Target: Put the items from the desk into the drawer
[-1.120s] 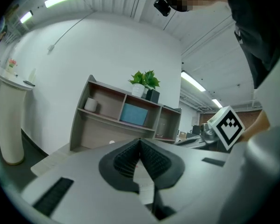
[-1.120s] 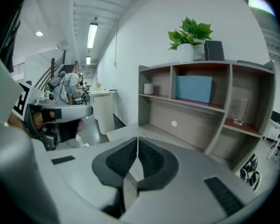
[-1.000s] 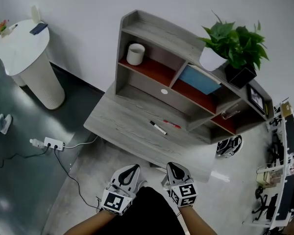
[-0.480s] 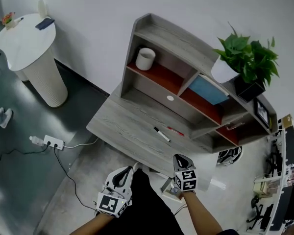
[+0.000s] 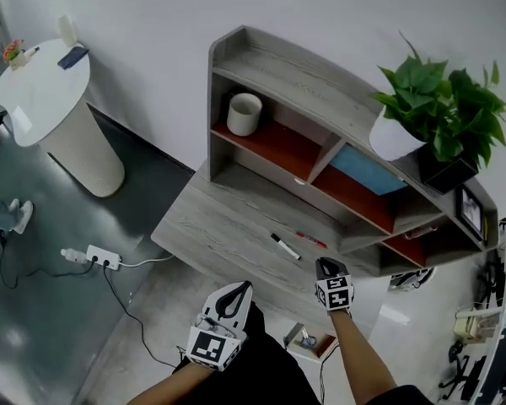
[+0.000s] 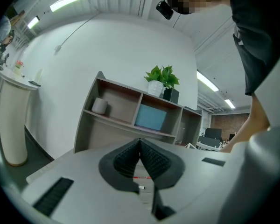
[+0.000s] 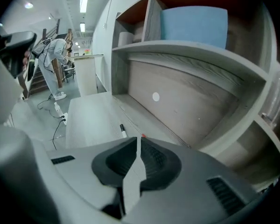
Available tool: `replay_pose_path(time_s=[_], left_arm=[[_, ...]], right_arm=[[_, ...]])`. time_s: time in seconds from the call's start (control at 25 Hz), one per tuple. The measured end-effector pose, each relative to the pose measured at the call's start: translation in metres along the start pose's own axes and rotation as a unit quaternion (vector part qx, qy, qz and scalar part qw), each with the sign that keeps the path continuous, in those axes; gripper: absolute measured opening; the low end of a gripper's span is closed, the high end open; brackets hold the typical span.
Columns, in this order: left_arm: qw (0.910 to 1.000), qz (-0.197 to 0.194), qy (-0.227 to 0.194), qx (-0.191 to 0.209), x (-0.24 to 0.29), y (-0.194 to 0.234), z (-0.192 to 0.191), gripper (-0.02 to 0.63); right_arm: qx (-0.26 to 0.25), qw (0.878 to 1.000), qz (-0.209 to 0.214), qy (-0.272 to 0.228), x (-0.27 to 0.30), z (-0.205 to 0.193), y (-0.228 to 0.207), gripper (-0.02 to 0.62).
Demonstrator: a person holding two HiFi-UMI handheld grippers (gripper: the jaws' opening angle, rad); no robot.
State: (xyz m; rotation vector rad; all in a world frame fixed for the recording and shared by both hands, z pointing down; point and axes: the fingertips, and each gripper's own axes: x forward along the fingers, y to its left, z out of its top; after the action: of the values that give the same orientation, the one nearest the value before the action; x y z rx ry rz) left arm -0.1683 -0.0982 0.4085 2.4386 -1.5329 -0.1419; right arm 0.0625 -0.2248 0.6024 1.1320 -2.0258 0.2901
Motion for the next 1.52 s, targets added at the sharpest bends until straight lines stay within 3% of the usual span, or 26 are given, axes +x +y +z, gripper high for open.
replay_pose_path(time_s=[0.28,0.44,0.84,1.04,1.52], left_arm=[[0.9991,-0.026,0.033,0.01,0.057,-0.016,-0.015,0.012],[0.999,-0.017,0.042,0.004,0.076,-0.014,-0.023,0.012],[0.9973,-0.029,0.067,0.003,0.12,-0.03,-0.04,0.012],[0.9938,-0.054,0.092,0.031,0.142,-0.051,-0.065,0.012],[0.9901,-0.066,0.118,0.039,0.164,-0.062,-0.086,0.012]], right_arm=[[-0.062,0.996,0.04,0.05,0.057,-0.018,-0.014,0.023],[-0.082,0.992,0.048,0.082,0.083,-0.034,-0.026,0.043],[-0.161,0.975,0.08,0.128,0.127,-0.049,-0.033,0.094],[-0.177,0.97,0.084,0.142,0.141,-0.057,-0.04,0.104],[-0.192,0.962,0.104,0.165,0.164,-0.066,-0.045,0.114]])
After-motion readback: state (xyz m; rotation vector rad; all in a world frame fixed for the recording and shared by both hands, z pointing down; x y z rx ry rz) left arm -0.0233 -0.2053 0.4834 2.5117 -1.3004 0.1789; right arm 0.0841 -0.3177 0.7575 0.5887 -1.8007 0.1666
